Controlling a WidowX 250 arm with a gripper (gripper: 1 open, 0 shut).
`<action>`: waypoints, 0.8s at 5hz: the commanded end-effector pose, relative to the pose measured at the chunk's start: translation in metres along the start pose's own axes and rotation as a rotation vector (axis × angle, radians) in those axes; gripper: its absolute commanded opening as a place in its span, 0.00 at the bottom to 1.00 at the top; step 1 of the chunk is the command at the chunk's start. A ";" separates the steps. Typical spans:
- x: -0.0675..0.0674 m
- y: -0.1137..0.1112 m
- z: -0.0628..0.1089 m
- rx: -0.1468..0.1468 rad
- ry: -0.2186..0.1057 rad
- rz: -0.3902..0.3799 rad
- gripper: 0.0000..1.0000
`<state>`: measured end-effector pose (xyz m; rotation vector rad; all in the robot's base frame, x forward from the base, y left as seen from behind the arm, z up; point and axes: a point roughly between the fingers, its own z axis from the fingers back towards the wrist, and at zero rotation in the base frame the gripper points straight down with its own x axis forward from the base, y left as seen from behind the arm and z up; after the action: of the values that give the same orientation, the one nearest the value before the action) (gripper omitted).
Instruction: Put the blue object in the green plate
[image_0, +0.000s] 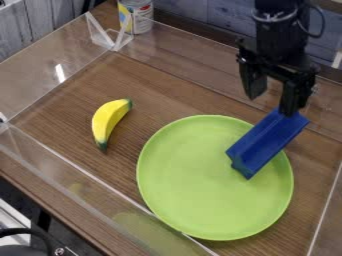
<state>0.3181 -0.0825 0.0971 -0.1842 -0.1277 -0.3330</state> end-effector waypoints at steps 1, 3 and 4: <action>0.007 -0.005 0.005 0.004 -0.037 -0.021 1.00; 0.009 -0.006 -0.001 0.002 -0.031 -0.023 1.00; 0.010 -0.006 -0.005 0.002 -0.027 -0.024 1.00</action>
<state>0.3205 -0.0885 0.0809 -0.1819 -0.1074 -0.3438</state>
